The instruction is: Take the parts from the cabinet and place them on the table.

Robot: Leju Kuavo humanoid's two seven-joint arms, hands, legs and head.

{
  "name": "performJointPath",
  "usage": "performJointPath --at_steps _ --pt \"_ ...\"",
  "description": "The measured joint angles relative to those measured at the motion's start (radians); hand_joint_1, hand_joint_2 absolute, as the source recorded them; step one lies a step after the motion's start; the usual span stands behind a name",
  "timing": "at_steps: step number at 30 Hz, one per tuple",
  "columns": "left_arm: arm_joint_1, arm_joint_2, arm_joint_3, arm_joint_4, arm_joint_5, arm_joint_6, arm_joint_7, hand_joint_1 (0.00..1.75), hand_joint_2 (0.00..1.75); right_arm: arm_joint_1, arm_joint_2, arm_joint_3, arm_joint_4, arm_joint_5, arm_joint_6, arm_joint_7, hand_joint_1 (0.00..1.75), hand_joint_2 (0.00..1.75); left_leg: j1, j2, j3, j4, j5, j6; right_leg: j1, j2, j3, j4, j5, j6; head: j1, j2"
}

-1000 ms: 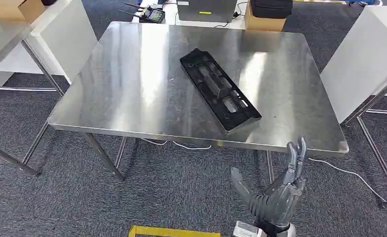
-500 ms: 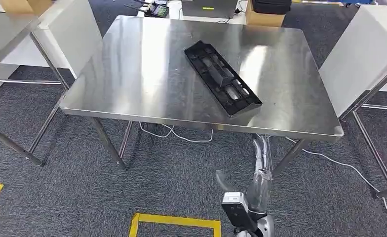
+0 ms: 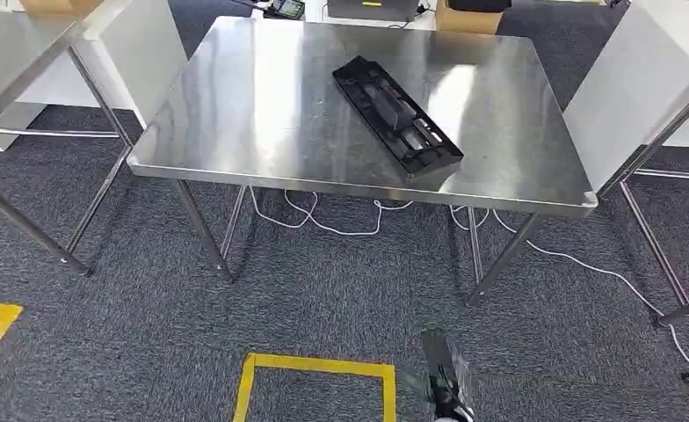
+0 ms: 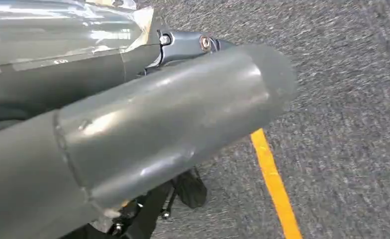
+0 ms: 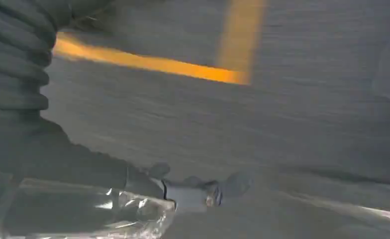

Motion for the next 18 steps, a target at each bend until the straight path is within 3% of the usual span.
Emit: performJointPath --at_steps 1,2,3,4,5,6,7,8,9,10,11,12,15,16,17,18 --pt "0.003 0.002 -0.003 0.000 -0.011 0.002 0.012 0.00 0.00 0.005 0.001 -0.026 0.059 -0.007 0.003 0.057 0.00 1.75 -0.002 -0.004 -0.007 0.000 0.008 -0.006 -0.024 -0.002 -0.010 -0.009 0.021 -0.007 0.001 0.000" --pt "0.004 0.003 -0.007 0.000 -0.021 0.003 0.019 0.00 0.00 0.008 0.003 -0.045 0.106 -0.003 0.002 0.104 0.00 1.75 0.003 -0.009 -0.023 0.025 -0.043 -0.011 -0.029 -0.006 -0.022 -0.007 0.034 -0.013 -0.001 0.000" --pt "0.005 0.003 -0.014 0.000 -0.029 0.002 0.027 0.00 0.00 0.014 0.005 -0.056 0.143 0.017 -0.004 0.153 0.00 1.75 0.007 -0.010 -0.036 0.075 -0.116 -0.015 -0.029 -0.008 -0.036 -0.007 0.047 -0.030 -0.004 0.000" --pt "0.005 0.003 -0.021 0.000 -0.036 0.000 0.036 0.00 0.00 0.022 0.005 -0.057 0.177 0.046 -0.014 0.209 0.00 1.75 0.010 -0.011 -0.050 0.144 -0.184 -0.023 -0.028 -0.009 -0.048 -0.006 0.058 -0.034 -0.009 0.000" --pt "0.005 0.003 -0.029 0.000 -0.041 -0.005 0.041 0.00 0.00 0.029 0.005 -0.057 0.213 0.069 -0.021 0.263 0.00 1.75 0.012 -0.011 -0.063 0.225 -0.235 -0.032 -0.027 -0.011 -0.062 -0.005 0.069 -0.031 -0.005 0.000" --pt "0.005 0.003 -0.033 0.000 -0.047 -0.006 0.046 0.00 0.00 0.039 0.003 -0.059 0.240 0.076 -0.028 0.290 0.00 1.75 0.016 -0.010 -0.071 0.293 -0.252 -0.039 -0.027 -0.014 -0.076 0.000 0.078 -0.026 -0.007 0.000" --pt "0.005 0.003 -0.036 0.000 -0.048 -0.008 0.051 0.00 0.00 0.052 0.003 -0.059 0.257 0.090 -0.034 0.292 0.00 1.75 0.022 -0.010 -0.062 0.324 -0.235 -0.046 -0.028 -0.017 -0.088 0.006 0.087 -0.025 -0.007 0.000" --pt "0.006 0.003 -0.043 0.000 -0.049 -0.007 0.057 0.00 0.00 0.060 0.003 -0.059 0.273 0.112 -0.042 0.292 0.00 1.75 0.028 -0.010 -0.036 0.311 -0.200 -0.050 -0.030 -0.017 -0.106 0.017 0.094 -0.019 -0.006 0.000" --pt "0.006 0.003 -0.048 0.000 -0.049 -0.004 0.059 0.00 0.00 0.065 0.003 -0.058 0.288 0.134 -0.048 0.292 0.00 1.75 0.035 -0.009 0.010 0.259 -0.163 -0.055 -0.033 -0.016 -0.127 0.032 0.099 -0.013 -0.008 0.000" --pt "0.005 0.003 -0.050 0.000 -0.049 -0.003 0.060 0.00 0.00 0.066 0.003 -0.055 0.299 0.145 -0.051 0.292 0.00 1.75 0.040 -0.009 0.072 0.177 -0.146 -0.058 -0.038 -0.014 -0.146 0.048 0.102 -0.008 -0.007 0.000" --pt "0.003 0.001 -0.051 0.000 -0.049 -0.002 0.060 0.00 0.00 0.061 0.002 -0.055 0.305 0.150 -0.051 0.293 0.00 1.75 0.045 -0.012 0.131 0.087 -0.171 -0.064 -0.036 -0.012 -0.161 0.066 0.105 -0.003 -0.009 0.000" --pt "0.000 -0.002 -0.055 0.001 -0.049 -0.002 0.061 0.00 0.00 0.058 0.002 -0.054 0.309 0.155 -0.052 0.294 0.00 1.75 0.034 -0.017 0.162 0.033 -0.205 -0.059 -0.032 -0.009 -0.179 0.078 0.110 0.005 -0.012 0.000" --pt "0.001 -0.002 -0.057 0.002 -0.051 0.001 0.065 0.00 0.00 0.053 0.002 -0.051 0.329 0.161 -0.056 0.297 0.00 1.75 0.023 -0.017 0.139 0.044 -0.194 -0.022 -0.029 -0.010 -0.184 0.070 0.133 0.033 -0.002 0.000" --pt "0.001 -0.003 -0.058 0.002 -0.055 0.007 0.067 0.00 0.00 0.056 0.001 -0.051 0.333 0.160 -0.060 0.292 0.00 1.75 0.024 -0.013 0.126 0.033 -0.174 -0.003 -0.023 -0.008 -0.201 0.068 0.142 0.044 -0.003 0.000" --pt "-0.001 -0.005 -0.060 0.002 -0.057 0.010 0.071 0.00 0.00 0.052 0.000 -0.051 0.337 0.160 -0.064 0.282 0.00 1.75 0.024 -0.004 0.108 0.029 -0.158 0.009 -0.032 -0.006 -0.204 0.089 0.115 0.038 -0.004 0.000" --pt "-0.002 -0.007 -0.063 0.002 -0.058 0.013 0.072 0.00 0.00 0.049 -0.002 -0.051 0.339 0.158 -0.066 0.278 0.00 1.75 0.024 -0.004 0.091 0.028 -0.144 0.023 -0.031 -0.005 -0.220 0.127 0.059 0.024 -0.002 0.000"
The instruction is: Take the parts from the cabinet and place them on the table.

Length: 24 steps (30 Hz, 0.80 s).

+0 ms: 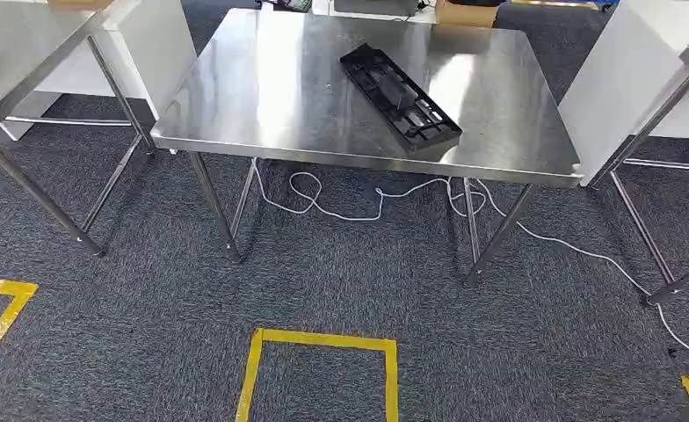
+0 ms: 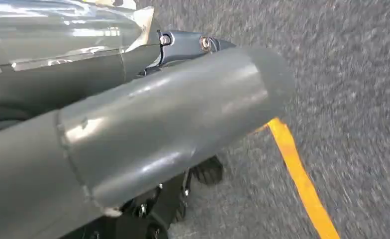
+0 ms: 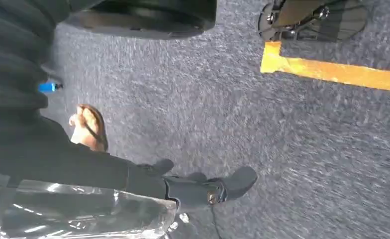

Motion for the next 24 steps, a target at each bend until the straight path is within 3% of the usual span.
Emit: performJointPath --at_steps 1,2,3,4,6,7,8,9,10,11,13,14,15,16,17,18,19,20,21,22,23,24 --pt "0.000 -0.001 -0.008 0.000 -0.004 0.006 0.001 0.00 0.00 -0.003 0.000 0.000 0.001 0.000 -0.002 -0.012 0.00 1.75 -0.001 0.002 -0.019 0.000 0.015 0.005 -0.001 0.001 -0.026 0.068 -0.069 -0.013 0.005 0.000" --pt "0.000 -0.001 -0.010 0.000 -0.006 0.010 0.001 0.00 0.00 -0.005 0.000 0.000 0.002 0.000 -0.003 -0.018 0.00 1.75 -0.001 0.004 -0.037 0.000 0.029 0.005 -0.001 0.002 -0.042 0.141 -0.119 -0.016 0.006 0.000" --pt "0.001 -0.001 -0.011 0.000 -0.009 0.012 0.001 0.00 0.00 -0.008 -0.002 0.000 0.004 0.002 -0.005 -0.024 0.00 1.75 -0.002 0.004 -0.056 0.001 0.044 0.004 -0.001 0.004 -0.051 0.213 -0.150 -0.012 0.006 0.000" --pt "0.001 -0.003 -0.012 0.000 -0.010 0.017 0.001 0.00 0.00 -0.012 -0.003 0.000 0.005 0.007 -0.008 -0.029 0.00 1.75 -0.003 0.006 -0.074 0.003 0.059 0.003 -0.002 0.004 -0.044 0.252 -0.148 -0.003 0.006 0.000" --pt "0.001 -0.006 -0.013 0.000 -0.010 0.026 0.001 0.00 0.00 -0.016 -0.006 0.000 0.007 0.011 -0.014 -0.032 0.00 1.75 -0.004 0.008 -0.106 0.003 0.087 -0.003 -0.002 0.005 0.014 0.232 -0.092 0.027 0.008 0.000" --pt "0.001 -0.008 -0.013 0.000 -0.010 0.030 0.001 0.00 0.00 -0.018 -0.009 0.000 0.008 0.014 -0.018 -0.034 0.00 1.75 -0.004 0.008 -0.126 0.004 0.104 -0.007 -0.002 0.005 0.076 0.166 -0.061 0.036 0.008 0.000" --pt "0.001 -0.009 -0.014 0.000 -0.010 0.035 0.001 0.00 0.00 -0.023 -0.010 0.000 0.008 0.018 -0.018 -0.037 0.00 1.75 -0.005 0.007 -0.140 0.004 0.118 -0.012 -0.002 0.006 0.142 0.085 -0.063 0.033 0.010 0.000" --pt "-0.001 -0.011 -0.016 0.000 -0.010 0.040 0.001 0.00 0.00 -0.030 -0.010 0.001 0.008 0.019 -0.018 -0.040 0.00 0.00 -0.009 0.006 -0.146 0.007 0.130 -0.019 0.002 0.008 0.222 -0.015 -0.088 0.021 0.010 0.000" --pt "0.000 -0.015 -0.017 0.000 -0.011 0.048 0.001 0.00 0.00 -0.038 -0.010 0.001 0.008 0.023 -0.018 -0.043 0.00 0.00 -0.013 0.008 -0.150 0.010 0.143 -0.025 0.014 0.010 0.267 -0.118 -0.113 0.015 0.014 0.000" --pt "0.000 -0.016 -0.017 0.000 -0.013 0.051 0.001 0.00 0.00 -0.045 -0.009 0.001 0.010 0.023 -0.017 -0.044 0.00 0.00 -0.015 0.011 -0.154 0.003 0.161 -0.031 0.013 0.010 0.264 -0.124 -0.124 0.008 0.011 0.000" --pt "0.000 -0.018 -0.018 0.000 -0.019 0.054 0.003 0.00 0.00 -0.044 -0.007 0.001 0.012 0.022 -0.014 -0.047 0.00 0.00 -0.014 0.013 -0.154 -0.010 0.185 -0.041 0.016 0.010 0.249 -0.114 -0.111 -0.004 0.010 0.000" --pt "0.003 -0.018 -0.019 0.000 -0.024 0.055 0.005 0.00 0.00 -0.040 -0.008 0.000 0.019 0.014 -0.011 -0.048 0.00 0.00 -0.007 0.010 -0.163 -0.011 0.179 -0.048 -0.010 0.007 0.236 -0.116 -0.090 -0.019 0.009 0.000" --pt "0.005 -0.018 -0.022 0.000 -0.032 0.053 0.007 0.00 0.00 -0.040 -0.006 0.000 0.020 0.002 -0.006 -0.057 0.00 0.00 -0.003 0.008 -0.175 0.014 0.120 -0.050 -0.006 0.001 0.224 -0.115 -0.078 -0.027 0.004 0.000" --pt "0.005 -0.018 -0.029 0.000 -0.036 0.050 0.011 0.00 0.00 -0.036 -0.007 -0.004 0.020 -0.015 0.003 -0.068 0.00 0.00 -0.003 0.007 -0.190 0.070 0.044 -0.052 -0.005 -0.004 0.211 -0.115 -0.066 -0.045 0.006 0.000" --pt "0.008 -0.018 -0.036 0.000 -0.043 0.045 0.013 0.00 0.00 -0.033 -0.007 -0.012 0.020 -0.030 0.010 -0.086 0.00 0.00 -0.003 0.002 -0.205 0.150 -0.023 -0.057 -0.002 -0.007 0.198 -0.115 -0.052 -0.048 0.003 0.000" --pt "0.010 -0.018 -0.040 0.000 -0.048 0.042 0.014 0.00 0.00 -0.032 -0.006 -0.018 0.021 -0.040 0.014 -0.096 0.00 0.00 -0.003 -0.001 -0.219 0.234 -0.066 -0.062 0.000 -0.008 0.182 -0.114 -0.040 -0.049 0.003 0.000" --pt "0.009 -0.018 -0.042 0.000 -0.049 0.041 0.016 0.00 0.00 -0.032 -0.005 -0.026 0.021 -0.046 0.019 -0.102 0.00 0.00 -0.002 -0.002 -0.223 0.301 -0.075 -0.066 0.002 -0.010 0.165 -0.110 -0.029 -0.047 0.002 0.000" --pt "0.009 -0.018 -0.043 0.000 -0.050 0.039 0.016 0.00 0.00 -0.032 -0.006 -0.032 0.021 -0.049 0.020 -0.104 0.00 0.00 0.000 -0.002 -0.210 0.328 -0.055 -0.067 0.002 -0.011 0.156 -0.106 -0.019 -0.043 0.002 0.000" --pt "0.009 -0.018 -0.043 0.000 -0.050 0.039 0.016 0.00 0.00 -0.032 -0.006 -0.035 0.021 -0.051 0.021 -0.104 0.00 0.00 0.002 -0.001 -0.179 0.313 -0.022 -0.068 0.002 -0.011 0.141 -0.098 -0.012 -0.039 0.002 0.000" --pt "0.009 -0.018 -0.045 0.000 -0.050 0.039 0.016 0.00 0.00 -0.032 -0.005 -0.037 0.021 -0.053 0.021 -0.104 0.00 0.00 0.005 -0.001 -0.130 0.263 0.009 -0.069 0.001 -0.011 0.125 -0.087 -0.006 -0.036 0.001 0.000" --pt "0.009 -0.017 -0.048 0.000 -0.050 0.039 0.016 0.00 0.00 -0.032 -0.005 -0.041 0.021 -0.053 0.021 -0.106 0.00 0.00 0.009 -0.001 -0.059 0.177 0.019 -0.069 -0.001 -0.010 0.108 -0.074 -0.003 -0.031 0.002 0.000" --pt "0.007 -0.018 -0.053 0.000 -0.050 0.039 0.016 0.00 0.00 -0.033 -0.005 -0.043 0.021 -0.053 0.021 -0.107 0.00 0.00 0.013 -0.003 0.002 0.084 -0.016 -0.071 0.000 -0.010 0.095 -0.058 -0.001 -0.028 0.000 0.000"
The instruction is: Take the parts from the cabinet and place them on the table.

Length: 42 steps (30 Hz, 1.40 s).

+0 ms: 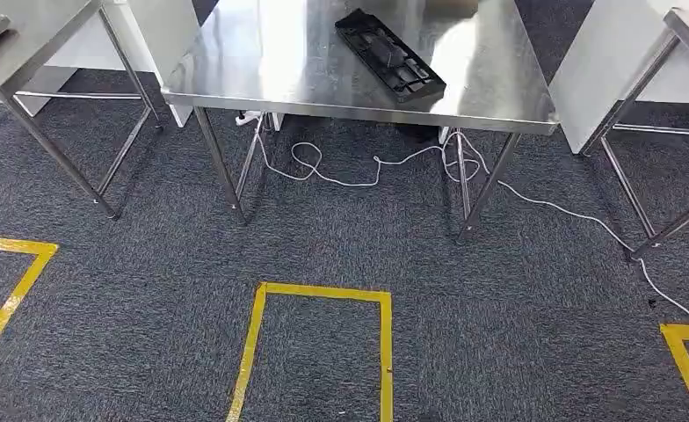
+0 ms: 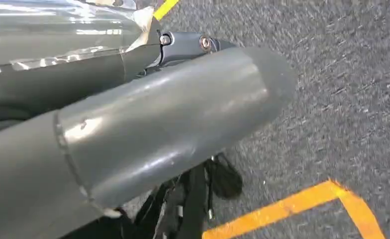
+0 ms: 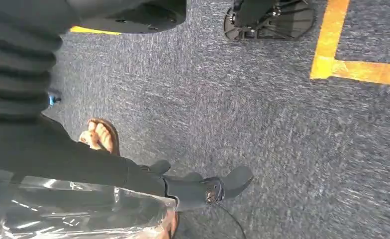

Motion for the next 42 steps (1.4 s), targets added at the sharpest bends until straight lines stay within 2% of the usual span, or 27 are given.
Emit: performJointPath --at_steps 1,3,5,7,9,11,12,14,15,16,17,19,20,21,23,24,25,27,29,30,31,34,35,36,38,40,42 --pt "-0.001 0.000 -0.005 0.000 0.000 0.000 0.000 0.00 0.00 -0.001 0.000 -0.003 0.000 0.000 0.000 0.000 0.00 0.00 -0.008 -0.006 0.026 -0.045 -0.017 0.004 0.008 0.000 -0.018 0.014 0.003 0.005 0.001 0.000" --pt "-0.003 0.000 -0.008 0.000 0.000 -0.001 0.000 0.00 0.00 -0.002 0.000 -0.007 0.000 0.000 0.000 -0.001 0.00 0.00 -0.013 -0.005 0.014 -0.054 -0.024 0.015 0.009 -0.001 -0.030 0.015 0.017 0.024 0.001 0.000" --pt "-0.001 0.000 -0.008 0.000 0.000 -0.001 0.001 0.00 0.00 0.001 0.000 -0.010 0.001 0.000 0.000 -0.002 0.00 0.00 -0.013 -0.001 -0.010 -0.068 -0.002 0.043 0.018 0.002 -0.042 0.016 0.029 0.042 0.006 0.000" --pt "-0.002 -0.001 -0.008 0.000 0.000 0.000 0.002 0.00 0.00 0.002 -0.002 -0.013 0.002 0.000 0.000 -0.003 0.00 0.00 -0.016 0.005 -0.029 -0.069 0.020 0.069 0.008 0.011 -0.075 0.083 -0.052 0.025 0.013 0.000" --pt "-0.002 -0.001 -0.008 0.000 -0.001 0.000 0.002 0.00 0.00 0.002 -0.002 -0.014 0.003 -0.002 0.000 -0.006 0.00 0.00 -0.021 0.006 -0.060 -0.069 0.043 0.070 0.004 0.014 -0.112 0.219 -0.148 0.013 0.016 0.000" --pt "-0.002 0.000 -0.011 0.000 -0.012 -0.001 0.003 0.00 0.00 0.002 -0.002 -0.015 0.003 -0.006 0.003 -0.014 0.00 0.00 -0.022 0.008 -0.094 -0.068 0.068 0.070 0.003 0.015 -0.113 0.306 -0.166 0.025 0.016 0.000" --pt "-0.002 0.000 -0.015 0.000 -0.017 -0.003 0.004 0.00 0.00 0.002 -0.002 -0.016 0.003 -0.011 0.009 -0.019 0.00 0.00 -0.022 0.009 -0.106 -0.067 0.082 0.068 0.003 0.015 -0.087 0.294 -0.138 0.039 0.017 0.000" --pt "-0.002 0.000 -0.024 0.000 -0.033 -0.020 0.004 0.00 0.00 0.002 -0.006 -0.026 0.004 -0.026 0.023 -0.040 0.00 0.00 -0.022 0.009 -0.140 -0.066 0.111 0.060 0.003 0.015 0.014 0.175 -0.069 0.061 0.017 0.000" --pt "-0.001 0.000 -0.032 0.000 -0.042 -0.032 0.005 0.00 0.00 0.001 -0.006 -0.035 0.003 -0.038 0.025 -0.054 0.00 0.00 -0.022 0.008 -0.149 -0.065 0.123 0.056 0.003 0.016 0.081 0.082 -0.070 0.054 0.017 0.000" --pt "-0.001 0.000 -0.039 0.000 -0.052 -0.043 0.005 0.00 0.00 0.001 -0.006 -0.042 0.003 -0.048 0.025 -0.065 0.00 0.00 -0.026 0.008 -0.154 -0.064 0.133 0.049 0.009 0.016 0.155 -0.036 -0.108 0.036 0.017 0.000" --pt "0.001 0.001 -0.044 0.000 -0.062 -0.053 0.006 0.00 0.00 0.003 -0.008 -0.048 0.004 -0.058 0.025 -0.076 0.00 0.00 -0.024 0.011 -0.153 -0.068 0.145 0.043 0.021 0.018 0.166 -0.066 -0.116 0.031 0.016 0.000" --pt "0.002 0.006 -0.064 0.000 -0.086 -0.075 0.011 0.00 0.00 0.012 -0.011 -0.073 0.005 -0.083 0.028 -0.103 0.00 0.00 -0.021 0.011 -0.148 -0.085 0.172 0.032 0.025 0.021 0.147 -0.055 -0.104 0.026 0.016 0.000" --pt "0.004 0.008 -0.069 0.000 -0.092 -0.080 0.013 0.00 0.00 0.016 -0.014 -0.083 0.005 -0.090 0.031 -0.110 0.00 0.00 -0.024 0.008 -0.148 -0.093 0.185 0.022 0.021 0.021 0.137 -0.060 -0.090 0.014 0.016 0.000" --pt "0.005 0.014 -0.076 0.000 -0.096 -0.084 0.014 0.00 0.00 0.019 -0.014 -0.092 0.006 -0.098 0.033 -0.118 0.00 0.00 -0.017 0.004 -0.159 -0.081 0.154 0.019 -0.006 0.015 0.134 -0.062 -0.076 0.004 0.014 0.000" --pt "0.011 0.018 -0.089 0.000 -0.107 -0.088 0.017 0.00 0.00 0.028 -0.014 -0.107 0.006 -0.108 0.034 -0.128 0.00 0.00 -0.016 0.002 -0.177 0.012 0.026 0.017 0.001 0.012 0.110 -0.059 -0.055 -0.019 0.008 0.000" --pt "0.013 0.022 -0.093 0.000 -0.113 -0.093 0.018 0.00 0.00 0.034 -0.014 -0.115 0.006 -0.113 0.034 -0.134 0.00 0.00 -0.016 -0.001 -0.191 0.100 -0.035 0.013 0.004 0.011 0.096 -0.055 -0.044 -0.021 0.008 0.000" --pt "0.014 0.024 -0.100 0.000 -0.121 -0.098 0.018 0.00 0.00 0.039 -0.014 -0.121 0.006 -0.119 0.034 -0.137 0.00 0.00 -0.016 -0.001 -0.198 0.167 -0.064 0.008 0.006 0.008 0.083 -0.051 -0.037 -0.019 0.007 0.000" --pt "0.014 0.032 -0.116 0.000 -0.139 -0.111 0.019 0.00 0.00 0.044 -0.017 -0.139 0.006 -0.132 0.034 -0.138 0.00 0.00 -0.014 0.000 -0.177 0.214 -0.038 0.004 0.007 0.005 0.057 -0.032 -0.026 -0.014 0.007 0.000" --pt "0.015 0.040 -0.133 0.000 -0.154 -0.124 0.021 0.00 0.00 0.048 -0.018 -0.156 0.006 -0.147 0.034 -0.138 0.00 0.00 -0.008 0.000 -0.079 0.100 0.019 0.002 0.002 0.005 0.025 -0.004 -0.023 -0.008 0.007 0.000" --pt "0.015 0.043 -0.140 0.000 -0.162 -0.128 0.023 0.00 0.00 0.048 -0.018 -0.163 0.006 -0.153 0.033 -0.138 0.00 0.00 -0.006 -0.001 -0.021 0.003 0.009 0.000 0.001 0.004 0.012 0.012 -0.024 -0.007 0.007 0.000" --pt "0.014 0.044 -0.146 0.000 -0.170 -0.133 0.025 0.00 0.00 0.048 -0.020 -0.170 0.006 -0.159 0.032 -0.139 0.00 0.00 -0.012 -0.007 0.005 -0.027 -0.024 0.002 0.007 0.004 -0.006 0.019 -0.021 -0.003 0.005 0.000" --pt "0.017 0.052 -0.165 0.000 -0.185 -0.138 0.032 0.00 0.00 0.049 -0.020 -0.192 0.006 -0.172 0.029 -0.142 0.00 0.00 -0.021 -0.008 -0.007 -0.037 -0.015 0.016 0.011 0.006 -0.017 0.025 -0.005 0.021 0.006 0.000" --pt "0.017 0.053 -0.168 0.000 -0.189 -0.138 0.034 0.00 0.00 0.052 -0.021 -0.198 0.006 -0.174 0.029 -0.143 0.00 0.00 -0.021 -0.005 -0.012 -0.044 -0.006 0.029 0.015 0.007 -0.021 0.024 0.001 0.031 0.008 0.000" --pt "0.015 0.053 -0.173 0.000 -0.190 -0.138 0.038 0.00 0.00 0.055 -0.021 -0.205 0.007 -0.174 0.028 -0.145 0.00 0.00 -0.015 -0.001 -0.016 -0.054 0.006 0.047 0.013 0.008 -0.024 0.034 -0.013 0.034 0.006 0.000" --pt "0.014 0.055 -0.183 0.000 -0.192 -0.139 0.039 0.00 0.00 0.055 -0.023 -0.213 0.007 -0.174 0.028 -0.149 0.00 0.00 -0.019 0.000 -0.039 -0.058 0.020 0.069 0.010 0.015 -0.067 0.115 -0.092 0.018 0.013 0.000" --pt "0.015 0.055 -0.186 0.000 -0.197 -0.139 0.039 0.00 0.00 0.056 -0.025 -0.218 0.008 -0.177 0.027 -0.150 0.00 0.00 -0.021 0.003 -0.064 -0.057 0.039 0.071 0.005 0.016 -0.112 0.256 -0.162 0.016 0.016 0.000" --pt "0.015 0.056 -0.191 0.000 -0.202 -0.140 0.039 0.00 0.00 0.057 -0.027 -0.229 0.008 -0.184 0.024 -0.150 0.00 0.00 -0.021 0.006 -0.088 -0.057 0.059 0.068 0.004 0.016 -0.113 0.314 -0.151 0.036 0.016 0.000"
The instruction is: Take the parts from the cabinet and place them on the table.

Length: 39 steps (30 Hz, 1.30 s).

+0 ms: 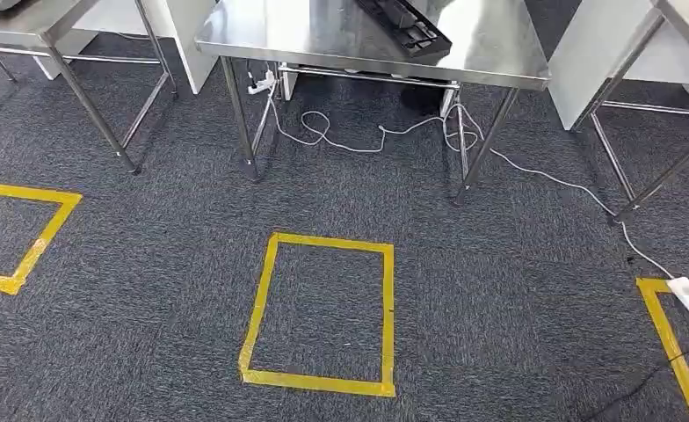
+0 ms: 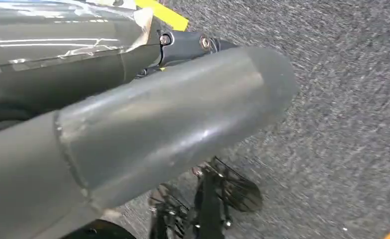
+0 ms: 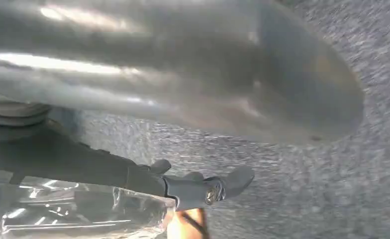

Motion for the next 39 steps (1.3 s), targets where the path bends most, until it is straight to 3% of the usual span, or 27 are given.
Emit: performJointPath --at_steps 2,3,4,5,6,8,9,11,12,13,14,15,16,18,19,20,22,24,28,34,39 --pt "0.000 0.000 -0.008 0.000 -0.011 -0.006 0.000 0.00 0.00 0.002 -0.002 -0.009 0.000 -0.008 -0.006 0.001 0.00 0.00 0.000 0.000 -0.020 0.000 0.018 -0.006 0.000 0.000 0.071 -0.091 0.068 0.021 0.000 0.000" --pt "0.000 0.000 -0.014 0.000 -0.015 -0.006 0.000 0.00 0.00 0.002 -0.003 -0.012 0.000 -0.010 -0.008 0.002 0.00 0.00 0.000 0.000 -0.029 0.000 0.028 -0.010 -0.001 0.000 0.135 -0.188 0.092 0.022 0.000 0.000" --pt "0.000 0.000 -0.018 0.000 -0.018 -0.008 0.000 0.00 0.00 0.000 -0.004 -0.015 0.000 -0.011 -0.009 0.002 0.00 0.00 0.000 0.000 -0.032 0.001 0.036 -0.016 0.000 0.000 0.200 -0.292 0.071 0.006 0.000 0.000" --pt "0.001 0.000 -0.018 0.000 -0.019 -0.009 0.000 0.00 0.00 -0.001 -0.005 -0.018 0.000 -0.014 -0.010 0.002 0.00 0.00 -0.002 0.000 -0.034 0.001 0.042 -0.024 0.012 0.001 0.238 -0.348 0.054 -0.006 0.000 0.000" --pt "0.001 0.000 -0.021 0.000 -0.022 -0.010 0.000 0.00 0.00 0.000 -0.005 -0.022 0.000 -0.017 -0.010 0.002 0.00 0.00 -0.002 0.002 -0.029 -0.004 0.051 -0.033 0.018 0.002 0.216 -0.344 0.058 -0.009 -0.001 0.000" --pt "0.001 0.001 -0.026 0.000 -0.029 -0.015 0.001 0.00 0.00 0.003 -0.006 -0.031 0.000 -0.021 -0.012 0.000 0.00 0.00 0.001 0.004 -0.025 -0.016 0.066 -0.047 0.021 0.002 0.212 -0.345 0.065 -0.023 0.000 0.000" --pt "0.002 0.002 -0.028 0.000 -0.029 -0.015 0.001 0.00 0.00 0.005 -0.005 -0.034 0.001 -0.024 -0.013 0.000 0.00 0.00 0.003 0.003 -0.028 -0.015 0.069 -0.053 0.003 0.002 0.209 -0.354 0.080 -0.037 0.001 0.000" --pt "0.004 0.006 -0.033 0.000 -0.030 -0.015 0.002 0.00 0.00 0.005 -0.002 -0.037 0.001 -0.026 -0.016 0.000 0.00 0.00 0.007 0.000 -0.051 0.043 -0.021 -0.057 -0.002 -0.002 0.196 -0.354 0.097 -0.059 -0.003 0.000" --pt "0.005 0.006 -0.035 0.000 -0.031 -0.015 0.003 0.00 0.00 0.007 0.000 -0.037 0.001 -0.026 -0.017 0.000 0.00 0.00 0.008 -0.003 -0.071 0.122 -0.088 -0.063 0.001 -0.003 0.187 -0.354 0.103 -0.065 -0.002 0.000" --pt "0.006 0.006 -0.037 0.000 -0.032 -0.015 0.004 0.00 0.00 0.008 0.000 -0.039 0.001 -0.026 -0.017 0.000 0.00 0.00 0.008 -0.006 -0.091 0.198 -0.129 -0.068 0.003 -0.005 0.180 -0.353 0.109 -0.067 -0.003 0.000" --pt "0.006 0.007 -0.040 0.000 -0.032 -0.014 0.006 0.00 0.00 0.009 0.000 -0.042 0.001 -0.026 -0.018 0.000 0.00 0.00 0.009 -0.006 -0.104 0.260 -0.145 -0.072 0.005 -0.006 0.174 -0.353 0.114 -0.066 -0.003 0.000" --pt "0.007 0.009 -0.041 0.000 -0.033 -0.014 0.008 0.00 0.00 0.012 0.000 -0.044 0.001 -0.026 -0.018 0.000 0.00 0.00 0.009 -0.006 -0.097 0.285 -0.138 -0.074 0.005 -0.007 0.170 -0.352 0.117 -0.062 -0.002 0.000" --pt "0.008 0.009 -0.041 0.000 -0.033 -0.013 0.009 0.00 0.00 0.013 0.000 -0.045 0.001 -0.025 -0.018 0.000 0.00 0.00 0.010 -0.005 -0.068 0.259 -0.117 -0.074 0.005 -0.007 0.166 -0.349 0.119 -0.060 -0.003 0.000" --pt "0.008 0.010 -0.042 0.000 -0.033 -0.009 0.010 0.00 0.00 0.014 0.001 -0.046 0.001 -0.022 -0.018 0.002 0.00 0.00 0.013 -0.004 0.050 0.093 -0.058 -0.073 0.004 -0.007 0.165 -0.340 0.118 -0.058 -0.003 0.000" --pt "0.006 0.011 -0.042 0.000 -0.033 -0.008 0.010 0.00 0.00 0.012 0.003 -0.047 0.001 -0.019 -0.018 0.003 0.00 0.00 0.014 -0.006 0.104 -0.002 -0.064 -0.067 0.004 -0.007 0.167 -0.332 0.118 -0.057 -0.003 0.000" --pt "0.005 0.011 -0.042 0.000 -0.033 -0.007 0.010 0.00 0.00 0.011 0.004 -0.048 0.001 -0.017 -0.018 0.003 0.00 0.00 0.008 -0.007 0.116 -0.014 -0.066 -0.060 0.014 -0.007 0.149 -0.329 0.120 -0.053 -0.003 0.000" --pt "0.007 0.011 -0.042 0.000 -0.032 -0.005 0.010 0.00 0.00 0.009 0.006 -0.050 0.001 -0.016 -0.018 0.003 0.00 0.00 0.005 -0.006 0.108 -0.025 -0.061 -0.050 0.017 -0.006 0.154 -0.326 0.122 -0.042 -0.003 0.000" --pt "0.007 0.010 -0.042 0.000 -0.031 -0.005 0.010 0.00 0.00 0.008 0.005 -0.051 0.001 -0.015 -0.018 0.003 0.00 0.00 0.001 -0.006 0.101 -0.024 -0.058 -0.048 0.022 -0.005 0.144 -0.323 0.125 -0.044 0.002 0.000" --pt "0.008 0.011 -0.042 0.000 -0.030 -0.003 0.005 0.00 0.00 0.010 0.005 -0.052 0.001 -0.015 -0.018 0.003 0.00 0.00 -0.011 -0.005 0.097 -0.024 -0.054 -0.038 0.020 -0.005 0.132 -0.326 0.132 -0.029 0.002 0.000" --pt "0.008 0.010 -0.043 0.000 -0.031 -0.003 0.002 0.00 0.00 0.010 0.004 -0.054 0.001 -0.016 -0.018 0.002 0.00 0.00 -0.015 -0.005 0.092 -0.024 -0.049 -0.025 0.014 -0.004 0.126 -0.327 0.139 -0.019 0.002 0.000" --pt "0.008 0.010 -0.043 0.000 -0.034 -0.003 0.002 0.00 0.00 0.010 0.005 -0.055 0.001 -0.016 -0.020 0.002 0.00 0.00 -0.015 -0.005 0.092 -0.024 -0.047 -0.024 0.014 -0.004 0.125 -0.327 0.140 -0.017 0.002 0.000"
